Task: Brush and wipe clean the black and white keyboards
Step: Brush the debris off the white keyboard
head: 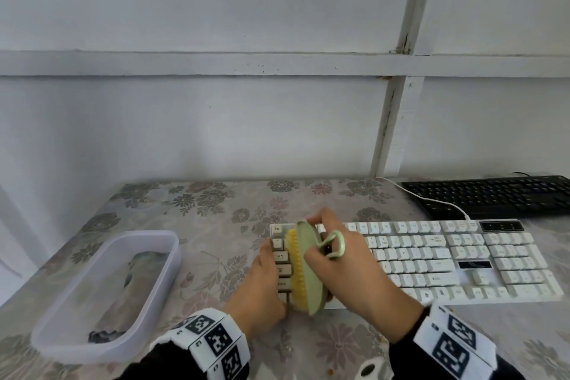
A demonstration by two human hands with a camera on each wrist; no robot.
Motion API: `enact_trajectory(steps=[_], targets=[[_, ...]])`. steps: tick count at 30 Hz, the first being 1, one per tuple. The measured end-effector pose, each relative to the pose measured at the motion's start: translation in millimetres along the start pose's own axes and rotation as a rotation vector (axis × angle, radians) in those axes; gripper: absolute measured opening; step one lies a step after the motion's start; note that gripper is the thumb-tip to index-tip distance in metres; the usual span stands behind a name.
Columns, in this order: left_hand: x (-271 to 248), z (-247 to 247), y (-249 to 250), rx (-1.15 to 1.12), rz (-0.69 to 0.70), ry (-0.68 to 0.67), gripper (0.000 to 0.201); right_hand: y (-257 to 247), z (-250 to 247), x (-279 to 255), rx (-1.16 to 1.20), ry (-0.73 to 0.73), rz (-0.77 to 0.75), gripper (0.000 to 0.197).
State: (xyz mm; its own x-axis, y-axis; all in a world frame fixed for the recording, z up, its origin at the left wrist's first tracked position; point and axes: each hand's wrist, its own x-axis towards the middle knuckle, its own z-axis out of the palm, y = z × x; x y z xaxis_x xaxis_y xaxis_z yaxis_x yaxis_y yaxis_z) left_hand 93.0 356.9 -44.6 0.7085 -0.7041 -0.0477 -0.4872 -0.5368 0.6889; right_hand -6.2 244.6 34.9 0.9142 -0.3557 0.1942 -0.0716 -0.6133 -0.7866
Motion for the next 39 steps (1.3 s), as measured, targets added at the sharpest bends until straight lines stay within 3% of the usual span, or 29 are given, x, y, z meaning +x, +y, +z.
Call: enact_trajectory(steps=[4, 6, 11, 13, 20, 27, 35, 39], targets=[[1, 1, -2, 0.015, -0.007, 0.001, 0.098, 2, -2, -15, -0.059, -0.144, 0.018, 0.022], [0, 0, 0, 0.022, -0.001, 0.005, 0.098, -4, -8, -15, -0.057, -0.147, 0.014, 0.02], [-5, -3, 5, 0.05, -0.025, -0.028, 0.107, -16, -16, 9, 0.034, 0.091, -0.031, 0.026], [-4, -2, 5, 0.05, -0.032, -0.026, 0.108, -15, -10, 15, 0.031, 0.119, -0.038, 0.028], [-1, 2, -2, 0.021, 0.013, 0.024, 0.096, -4, 4, -10, -0.047, -0.113, 0.016, 0.021], [-4, -2, 4, 0.037, -0.019, -0.01, 0.106, -17, -43, -32, 0.043, -0.265, 0.158, 0.026], [-4, -2, 3, -0.031, 0.005, -0.008, 0.101, -28, -81, -17, -0.073, 0.047, 0.068, 0.005], [-3, -1, 1, -0.044, 0.027, 0.003, 0.1, -15, -68, -13, -0.037, 0.177, 0.048, 0.012]])
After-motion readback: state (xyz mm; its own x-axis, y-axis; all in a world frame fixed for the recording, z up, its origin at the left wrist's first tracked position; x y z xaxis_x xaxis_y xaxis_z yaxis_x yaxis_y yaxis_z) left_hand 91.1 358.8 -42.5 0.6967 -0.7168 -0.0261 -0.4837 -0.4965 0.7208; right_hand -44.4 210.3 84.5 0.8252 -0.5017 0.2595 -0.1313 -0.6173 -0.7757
